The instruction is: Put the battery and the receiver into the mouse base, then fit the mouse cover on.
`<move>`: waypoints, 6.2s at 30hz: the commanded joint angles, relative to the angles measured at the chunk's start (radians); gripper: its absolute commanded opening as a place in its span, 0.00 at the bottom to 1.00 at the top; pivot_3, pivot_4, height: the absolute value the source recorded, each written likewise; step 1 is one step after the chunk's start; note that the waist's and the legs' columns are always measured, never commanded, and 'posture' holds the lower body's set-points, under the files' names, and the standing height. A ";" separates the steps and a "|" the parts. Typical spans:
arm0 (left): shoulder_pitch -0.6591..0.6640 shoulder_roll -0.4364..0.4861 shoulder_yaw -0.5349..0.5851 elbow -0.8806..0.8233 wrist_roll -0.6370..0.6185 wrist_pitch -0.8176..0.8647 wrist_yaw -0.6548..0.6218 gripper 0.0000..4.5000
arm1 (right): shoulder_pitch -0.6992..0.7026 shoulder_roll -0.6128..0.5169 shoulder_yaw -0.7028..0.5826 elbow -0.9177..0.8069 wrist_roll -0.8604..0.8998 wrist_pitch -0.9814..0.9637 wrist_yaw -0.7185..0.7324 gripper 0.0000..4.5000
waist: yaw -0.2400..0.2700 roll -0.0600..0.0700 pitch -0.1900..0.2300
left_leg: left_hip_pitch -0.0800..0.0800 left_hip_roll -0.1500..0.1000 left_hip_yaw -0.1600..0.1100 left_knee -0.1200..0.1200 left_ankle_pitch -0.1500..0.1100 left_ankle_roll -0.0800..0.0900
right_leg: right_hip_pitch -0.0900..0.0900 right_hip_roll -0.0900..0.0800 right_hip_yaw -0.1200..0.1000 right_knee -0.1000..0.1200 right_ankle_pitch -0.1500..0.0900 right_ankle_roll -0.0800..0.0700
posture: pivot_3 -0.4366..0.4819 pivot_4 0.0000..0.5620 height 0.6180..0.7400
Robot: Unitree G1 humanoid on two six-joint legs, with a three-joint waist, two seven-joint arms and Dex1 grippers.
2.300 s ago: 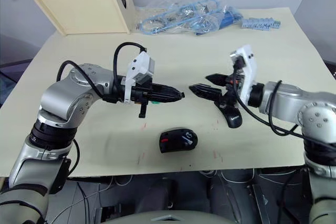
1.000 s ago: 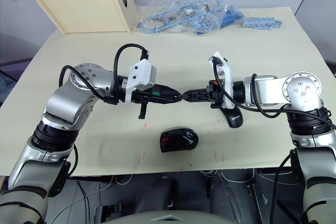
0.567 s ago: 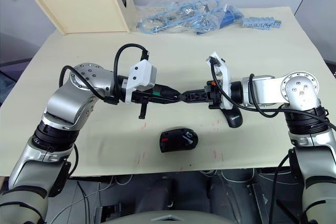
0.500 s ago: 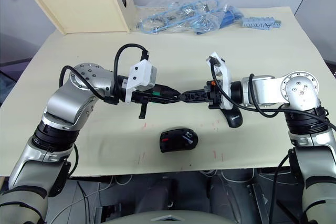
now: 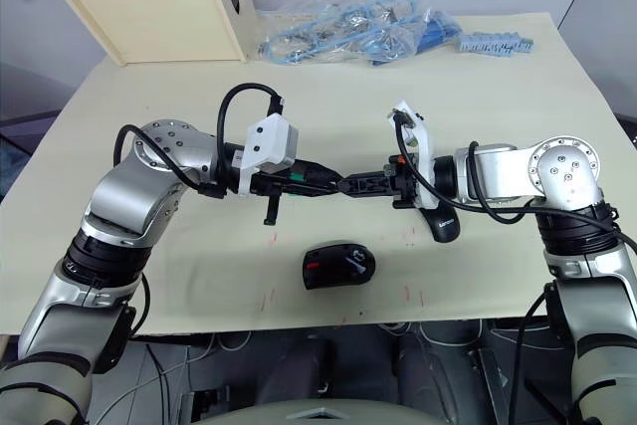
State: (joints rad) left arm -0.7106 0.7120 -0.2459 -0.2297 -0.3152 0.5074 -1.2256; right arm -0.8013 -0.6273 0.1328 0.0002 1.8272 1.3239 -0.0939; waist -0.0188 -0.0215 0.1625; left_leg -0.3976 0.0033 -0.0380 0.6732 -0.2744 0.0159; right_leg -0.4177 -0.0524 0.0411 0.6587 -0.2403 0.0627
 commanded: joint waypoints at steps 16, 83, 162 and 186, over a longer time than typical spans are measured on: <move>-0.013 -0.008 0.007 -0.041 -0.009 -0.018 -0.002 0.00 | -0.009 -0.004 -0.006 -0.027 0.045 -0.025 -0.010 0.02 | 0.000 0.000 0.000 | 0.000 0.000 0.000 0.000 0.000 0.000 | 0.000 0.000 0.000 0.000 0.000 0.000 | 0.48 0.27 1.00; 0.334 0.013 -0.167 -0.144 0.095 0.036 0.120 0.96 | 0.328 -0.482 -0.083 -0.357 0.126 -0.172 0.080 0.00 | 0.005 0.000 0.003 | 0.000 0.002 0.001 -0.001 0.000 0.000 | 0.000 0.000 0.001 -0.002 0.000 0.000 | 0.48 0.27 1.00; 0.220 -0.097 -0.238 -0.002 0.259 0.031 0.128 0.66 | -0.052 -0.203 0.175 -0.354 -0.322 0.078 0.048 0.00 | 0.007 0.000 0.004 | 0.001 0.002 -0.001 0.000 0.000 0.000 | 0.002 0.000 -0.001 -0.001 0.000 0.000 | 0.48 0.27 1.00; 0.257 -0.103 -0.246 -0.037 0.265 0.061 0.164 0.66 | -0.180 -0.064 0.290 -0.367 -0.747 0.270 0.390 0.00 | 0.005 0.001 0.003 | 0.000 0.000 -0.002 0.000 0.000 0.000 | 0.002 0.000 -0.002 -0.001 0.000 0.000 | 0.48 0.27 1.00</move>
State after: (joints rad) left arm -0.4685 0.6086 -0.4638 -0.2538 -0.0594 0.5611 -1.0581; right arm -0.9694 -0.6946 0.4321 -0.3375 1.1021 1.5911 0.2699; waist -0.0138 -0.0209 0.1658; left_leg -0.3972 0.0032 -0.0403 0.6737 -0.2745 0.0160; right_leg -0.4161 -0.0528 0.0393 0.6576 -0.2403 0.0626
